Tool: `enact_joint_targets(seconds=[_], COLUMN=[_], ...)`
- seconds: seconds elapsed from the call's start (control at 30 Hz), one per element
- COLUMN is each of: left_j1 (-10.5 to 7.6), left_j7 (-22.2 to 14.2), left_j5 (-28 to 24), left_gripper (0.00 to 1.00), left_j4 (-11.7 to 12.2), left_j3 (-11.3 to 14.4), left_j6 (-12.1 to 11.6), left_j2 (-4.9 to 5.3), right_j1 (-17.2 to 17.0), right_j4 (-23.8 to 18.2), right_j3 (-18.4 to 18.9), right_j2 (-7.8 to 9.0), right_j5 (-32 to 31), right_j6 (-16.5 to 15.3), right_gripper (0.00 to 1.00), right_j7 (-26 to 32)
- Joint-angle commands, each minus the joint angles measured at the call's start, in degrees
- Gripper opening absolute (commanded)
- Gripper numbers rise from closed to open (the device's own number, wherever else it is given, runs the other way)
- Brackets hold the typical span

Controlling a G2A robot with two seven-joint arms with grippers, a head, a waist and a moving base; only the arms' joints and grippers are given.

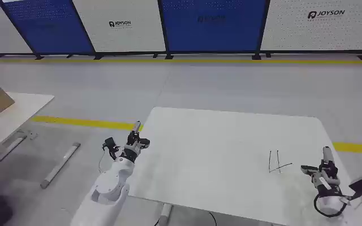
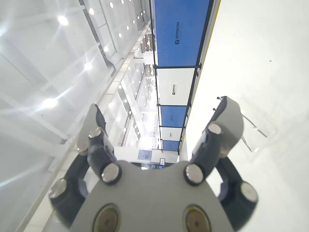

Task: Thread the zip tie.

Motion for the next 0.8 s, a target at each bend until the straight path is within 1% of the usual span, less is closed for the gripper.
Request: enact_joint_targets(seconds=[0.0,0.03,0.07,0.2,0.23,0.27,0.3,0.33,0.37,0.43,0.53,0.6,0.67,0.7,0.73,0.77], left_j1=[0.00,0.00,0.00,0.00,0.00,0.00,0.00,0.00,0.00,0.00,0.00,0.00,0.00,0.00,0.00,0.00], left_j7=[0.0,0.0,0.0,0.0,0.0,0.0,0.0,0.0,0.0,0.0,0.0,0.0,0.0,0.0,0.0,0.0], left_j5=[0.0,0.0,0.0,0.0,0.0,0.0,0.0,0.0,0.0,0.0,0.0,0.0,0.0,0.0,0.0,0.0], left_gripper=[0.35,0.13,0.35,0.35,0.13,0.35,0.35,0.35,1.00,1.00,1.00,1.00,1.00,1.00,1.00,1.00], left_j4=[0.0,0.0,0.0,0.0,0.0,0.0,0.0,0.0,0.0,0.0,0.0,0.0,0.0,0.0,0.0,0.0], left_j3=[0.0,0.0,0.0,0.0,0.0,0.0,0.0,0.0,0.0,0.0,0.0,0.0,0.0,0.0,0.0,0.0], left_j6=[0.0,0.0,0.0,0.0,0.0,0.0,0.0,0.0,0.0,0.0,0.0,0.0,0.0,0.0,0.0,0.0], left_j2=[0.00,0.00,0.00,0.00,0.00,0.00,0.00,0.00,0.00,0.00,0.00,0.00,0.00,0.00,0.00,0.00], right_j1=[0.0,0.0,0.0,0.0,0.0,0.0,0.0,0.0,0.0,0.2,0.0,0.0,0.2,0.6,1.1,1.9], right_j4=[0.0,0.0,0.0,0.0,0.0,0.0,0.0,0.0,0.1,0.3,-0.1,-0.8,-1.3,-1.7,-2.0,-1.8], right_j3=[0.0,0.0,0.0,0.0,0.0,0.0,0.0,0.0,0.1,0.6,2.6,4.7,7.2,9.1,10.2,11.5], right_j2=[0.00,0.00,0.00,0.00,0.00,0.00,0.00,0.00,-0.01,0.01,0.28,0.64,1.18,1.53,1.89,2.16], right_j5=[0.0,0.0,0.0,0.0,0.0,0.0,0.0,0.0,0.2,1.0,0.5,0.7,0.8,0.9,0.1,0.0], right_j6=[0.0,0.0,0.0,0.0,0.0,0.0,0.0,0.0,0.1,0.7,1.2,2.3,4.1,5.1,6.1,7.1], right_gripper=[0.78,0.78,0.78,0.78,1.00,1.00,0.78,1.00,1.00,1.00,1.00,1.00,1.00,1.00,1.00,1.00], right_j7=[0.0,0.0,0.0,0.0,0.0,0.0,0.0,0.0,0.1,1.2,4.9,9.4,15.9,19.5,23.0,25.3])
